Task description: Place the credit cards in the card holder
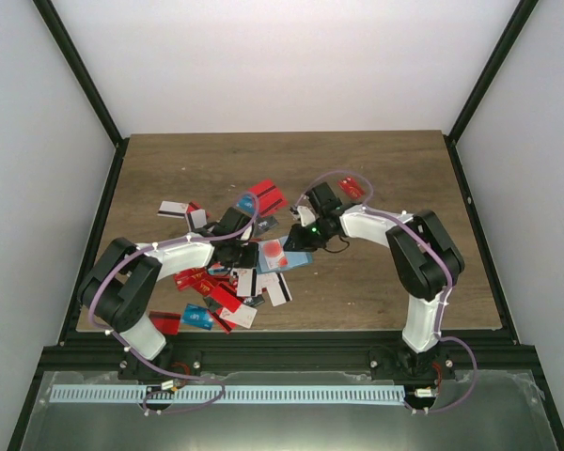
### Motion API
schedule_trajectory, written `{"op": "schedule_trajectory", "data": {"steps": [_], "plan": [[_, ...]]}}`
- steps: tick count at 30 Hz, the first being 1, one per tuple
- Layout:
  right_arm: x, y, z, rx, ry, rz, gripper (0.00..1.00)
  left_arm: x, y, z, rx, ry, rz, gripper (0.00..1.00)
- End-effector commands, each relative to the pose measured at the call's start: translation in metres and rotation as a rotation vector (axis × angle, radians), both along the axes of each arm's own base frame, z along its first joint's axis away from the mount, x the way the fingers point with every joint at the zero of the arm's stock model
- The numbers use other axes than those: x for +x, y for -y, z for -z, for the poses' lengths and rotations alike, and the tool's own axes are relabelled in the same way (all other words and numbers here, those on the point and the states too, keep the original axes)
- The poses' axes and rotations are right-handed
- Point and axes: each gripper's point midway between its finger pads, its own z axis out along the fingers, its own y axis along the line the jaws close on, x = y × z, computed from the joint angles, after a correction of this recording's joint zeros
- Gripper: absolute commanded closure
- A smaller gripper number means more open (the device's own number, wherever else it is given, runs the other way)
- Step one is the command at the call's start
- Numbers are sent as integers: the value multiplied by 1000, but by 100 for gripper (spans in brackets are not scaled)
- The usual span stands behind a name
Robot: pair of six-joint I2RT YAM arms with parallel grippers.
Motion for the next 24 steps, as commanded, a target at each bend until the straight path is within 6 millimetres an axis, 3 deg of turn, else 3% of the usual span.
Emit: {"op": "schedule_trajectory", "data": {"steps": [1,6,12,24], "plan": [[11,-15,-23,-25,111,-27,88,-15,-6,14,29,-49,19,92],[16,-18,-15,-90,148,-27,99,-15,-6,13,29,-46,21,92],[22,-11,4,-188,184,-11,99,-17,-7,14,31,-48,23,92],[7,-18,30,-239,171,-42,99,-18,-6,17,26,-53,28,92]]}}
